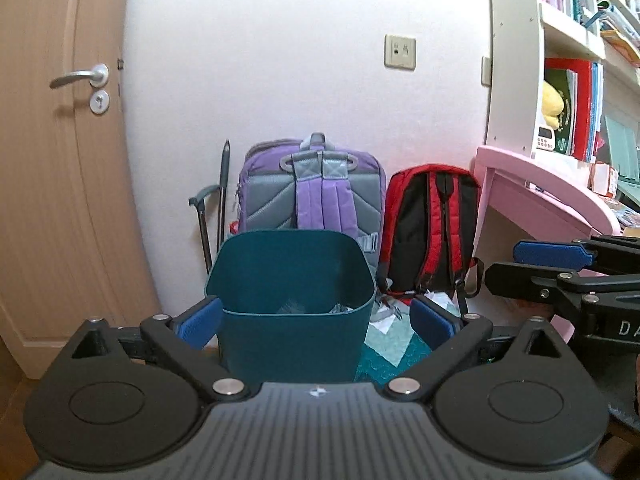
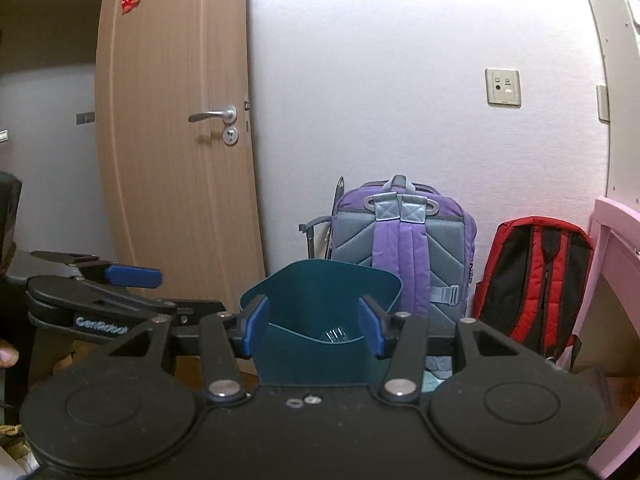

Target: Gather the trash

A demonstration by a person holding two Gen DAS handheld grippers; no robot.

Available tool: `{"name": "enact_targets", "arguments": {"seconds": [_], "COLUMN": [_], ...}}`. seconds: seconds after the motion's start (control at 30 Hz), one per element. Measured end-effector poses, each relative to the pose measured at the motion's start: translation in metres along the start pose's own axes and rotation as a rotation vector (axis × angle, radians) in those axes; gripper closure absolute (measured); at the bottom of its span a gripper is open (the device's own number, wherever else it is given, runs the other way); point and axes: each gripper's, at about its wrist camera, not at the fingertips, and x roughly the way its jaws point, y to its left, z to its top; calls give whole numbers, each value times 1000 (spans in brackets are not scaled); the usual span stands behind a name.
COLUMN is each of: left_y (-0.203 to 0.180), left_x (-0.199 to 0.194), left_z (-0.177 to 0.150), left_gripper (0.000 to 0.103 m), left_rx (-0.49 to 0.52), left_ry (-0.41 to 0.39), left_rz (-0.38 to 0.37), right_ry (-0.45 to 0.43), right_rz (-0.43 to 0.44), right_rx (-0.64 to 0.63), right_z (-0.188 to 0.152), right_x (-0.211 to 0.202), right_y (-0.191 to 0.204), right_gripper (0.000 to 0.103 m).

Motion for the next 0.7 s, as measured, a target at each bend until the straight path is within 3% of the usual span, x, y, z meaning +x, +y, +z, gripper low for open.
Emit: {"name": "enact_targets", "arguments": {"seconds": [0.7], "left_y": [-1], "left_x": [-34], "left_z": [-38], "left_gripper": [2], "left_rx": [-72], "left_ry": [-39], "left_rz": [-29], "right_ry": [-17], "right_rz": [10], "right_rx": [-40], "right_z": [-31], "right_x": [-31], "right_y": [26], "right_gripper": [53]}}
